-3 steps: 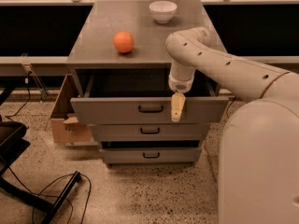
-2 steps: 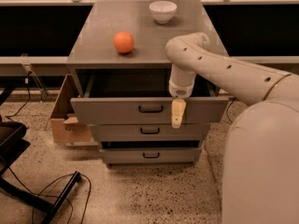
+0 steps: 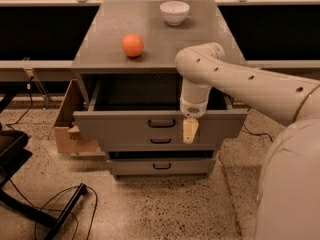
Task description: Open top drawer
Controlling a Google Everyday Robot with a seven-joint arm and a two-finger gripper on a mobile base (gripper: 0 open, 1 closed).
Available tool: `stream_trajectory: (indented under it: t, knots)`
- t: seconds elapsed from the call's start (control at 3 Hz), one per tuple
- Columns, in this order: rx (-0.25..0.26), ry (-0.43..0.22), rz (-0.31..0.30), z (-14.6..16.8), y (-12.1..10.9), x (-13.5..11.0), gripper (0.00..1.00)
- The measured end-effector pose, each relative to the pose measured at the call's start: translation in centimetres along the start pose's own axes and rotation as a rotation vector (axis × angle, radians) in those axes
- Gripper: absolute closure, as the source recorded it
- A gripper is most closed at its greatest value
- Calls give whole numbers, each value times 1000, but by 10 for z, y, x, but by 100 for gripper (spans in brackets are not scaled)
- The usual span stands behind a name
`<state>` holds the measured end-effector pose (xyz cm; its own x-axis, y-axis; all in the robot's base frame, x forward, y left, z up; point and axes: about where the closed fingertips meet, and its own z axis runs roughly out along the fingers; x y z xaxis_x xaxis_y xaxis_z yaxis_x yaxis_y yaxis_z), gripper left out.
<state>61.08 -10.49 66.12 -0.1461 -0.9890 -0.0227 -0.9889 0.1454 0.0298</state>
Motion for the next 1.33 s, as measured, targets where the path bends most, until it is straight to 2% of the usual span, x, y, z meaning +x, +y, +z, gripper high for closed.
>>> stream_trajectory:
  t: [0.67,1.0,1.33]
  knots:
    - [-16,40,37,-16,29,12,87]
    - [-16,40,37,-16,29,12,84]
    - [-16,40,37,-16,29,12,61]
